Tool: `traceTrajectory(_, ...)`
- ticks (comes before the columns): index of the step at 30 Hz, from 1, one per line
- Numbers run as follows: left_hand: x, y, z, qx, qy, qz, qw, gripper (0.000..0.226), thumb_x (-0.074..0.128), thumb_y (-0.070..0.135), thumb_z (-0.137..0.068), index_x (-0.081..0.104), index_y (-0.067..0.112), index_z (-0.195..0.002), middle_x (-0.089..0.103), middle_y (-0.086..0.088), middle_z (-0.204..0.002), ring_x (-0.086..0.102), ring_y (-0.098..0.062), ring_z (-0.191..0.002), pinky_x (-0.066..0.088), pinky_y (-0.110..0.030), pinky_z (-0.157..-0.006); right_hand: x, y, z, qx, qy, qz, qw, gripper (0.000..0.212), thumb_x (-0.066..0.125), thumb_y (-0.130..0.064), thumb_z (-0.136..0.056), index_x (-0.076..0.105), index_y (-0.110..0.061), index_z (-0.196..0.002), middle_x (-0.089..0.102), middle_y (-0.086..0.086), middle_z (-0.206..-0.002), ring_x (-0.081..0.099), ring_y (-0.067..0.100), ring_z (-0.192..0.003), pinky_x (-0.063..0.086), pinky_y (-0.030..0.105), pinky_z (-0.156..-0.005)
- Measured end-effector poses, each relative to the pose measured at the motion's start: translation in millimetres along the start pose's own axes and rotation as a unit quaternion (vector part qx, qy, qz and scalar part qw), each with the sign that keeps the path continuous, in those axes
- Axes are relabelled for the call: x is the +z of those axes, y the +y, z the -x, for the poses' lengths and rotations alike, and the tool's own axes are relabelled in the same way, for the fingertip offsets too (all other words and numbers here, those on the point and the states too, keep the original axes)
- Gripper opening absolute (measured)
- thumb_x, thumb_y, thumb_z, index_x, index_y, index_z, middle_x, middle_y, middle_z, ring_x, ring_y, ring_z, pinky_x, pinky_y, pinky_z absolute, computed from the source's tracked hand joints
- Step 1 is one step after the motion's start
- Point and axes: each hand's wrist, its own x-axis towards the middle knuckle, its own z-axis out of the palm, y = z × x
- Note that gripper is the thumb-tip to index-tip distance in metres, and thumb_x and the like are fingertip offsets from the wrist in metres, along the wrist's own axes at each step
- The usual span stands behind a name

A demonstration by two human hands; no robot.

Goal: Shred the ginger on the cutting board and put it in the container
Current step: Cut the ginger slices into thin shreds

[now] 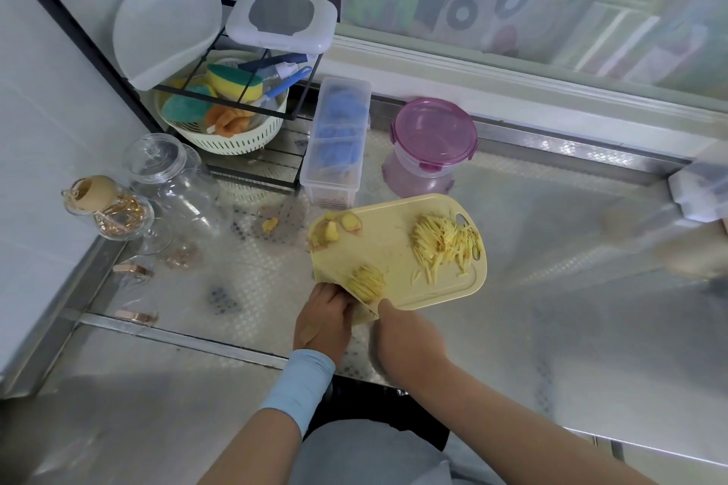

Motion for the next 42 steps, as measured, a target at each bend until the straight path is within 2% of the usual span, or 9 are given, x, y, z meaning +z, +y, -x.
traceTrajectory(2,0,-1,0,0.008,0.001,0.0,1.0,0.024,0.049,0.02,-0.085,0.07,0.012,-0.078,0.065,-0.005,-0.085,0.05,-0.019,-0.088,0.048,-0.031,-0.06,-3,-4,-6,0.001,-0.005,0.008,1.0,0.017,0.048,-0.012,-0.093,0.034,-0.021,-0.094,0.059,0.008,-0.086,0.057,0.032,-0.075,0.04,0.036,-0.061)
traceTrajectory(6,1,-2,1,0.005,-0.008,-0.006,1.0,0.024,0.047,0.019,-0.083,0.07,0.013,-0.077,0.064,-0.004,-0.084,0.049,-0.019,-0.088,0.047,-0.03,-0.062,-12,-18,-19,-0.015,-0.005,0.019,1.0,0.017,0.049,-0.007,-0.092,0.036,-0.018,-0.094,0.062,0.012,-0.094,0.055,0.033,-0.078,0.038,0.035,-0.063)
traceTrajectory(11,1,-1,1,-0.014,-0.017,-0.012,1.0,0.024,0.047,0.024,-0.083,0.068,0.014,-0.074,0.062,-0.002,-0.081,0.047,-0.019,-0.087,0.05,-0.034,-0.053,-12,-20,-22,-0.023,-0.007,0.022,0.999,0.019,0.051,-0.006,-0.09,0.036,-0.015,-0.094,0.045,0.004,-0.076,0.047,0.031,-0.07,0.038,0.034,-0.059)
traceTrajectory(16,0,-1,1,-0.002,-0.005,-0.01,1.0,0.026,0.046,0.021,-0.083,0.068,0.012,-0.073,0.064,-0.005,-0.081,0.048,-0.021,-0.086,0.049,-0.034,-0.054,-8,-12,-15,-0.034,0.018,0.024,0.999,0.015,0.048,-0.01,-0.09,0.036,-0.018,-0.093,0.044,0.001,-0.072,0.048,0.03,-0.067,0.034,0.033,-0.054)
traceTrajectory(22,4,-6,2,-0.006,-0.012,0.007,1.0,0.025,0.048,0.022,-0.087,0.069,0.012,-0.077,0.063,-0.004,-0.085,0.051,-0.022,-0.088,0.049,-0.033,-0.063,1,2,-4,-0.012,0.02,0.016,1.0,0.011,0.044,-0.016,-0.093,0.039,-0.022,-0.101,0.058,0.006,-0.083,0.058,0.034,-0.075,0.044,0.038,-0.059)
traceTrajectory(26,6,-9,3,-0.005,-0.012,0.011,1.0,0.024,0.05,0.022,-0.088,0.071,0.013,-0.081,0.065,-0.002,-0.088,0.053,-0.021,-0.09,0.047,-0.029,-0.068,-2,-5,-14,0.002,0.001,0.005,1.0,0.011,0.045,-0.014,-0.091,0.037,-0.023,-0.093,0.054,0.005,-0.08,0.057,0.033,-0.075,0.042,0.036,-0.061)
traceTrajectory(30,5,-7,3,-0.012,-0.003,0.015,1.0,0.025,0.05,0.022,-0.086,0.072,0.013,-0.08,0.065,-0.002,-0.088,0.052,-0.019,-0.091,0.046,-0.027,-0.067,-10,-16,-23,0.004,-0.015,0.014,1.0,0.015,0.05,-0.009,-0.091,0.038,-0.018,-0.092,0.051,0.006,-0.081,0.051,0.03,-0.072,0.039,0.035,-0.061)
traceTrajectory(34,4,-5,3,-0.024,-0.007,0.014,1.0,0.023,0.051,0.024,-0.085,0.071,0.015,-0.078,0.065,0.0,-0.087,0.051,-0.019,-0.09,0.047,-0.028,-0.063,-13,-26,-29,-0.004,-0.023,0.017,1.0,0.019,0.053,-0.008,-0.091,0.037,-0.018,-0.094,0.06,0.012,-0.094,0.057,0.034,-0.082,0.04,0.035,-0.065)
traceTrajectory(42,4,-4,2,-0.032,0.0,0.008,0.999,0.026,0.049,0.023,-0.085,0.07,0.013,-0.076,0.065,-0.003,-0.083,0.051,-0.021,-0.088,0.05,-0.033,-0.061,-5,-7,-14,-0.012,0.004,-0.001,1.0,0.014,0.046,-0.014,-0.093,0.035,-0.021,-0.094,0.058,0.009,-0.084,0.057,0.034,-0.075,0.04,0.035,-0.061)
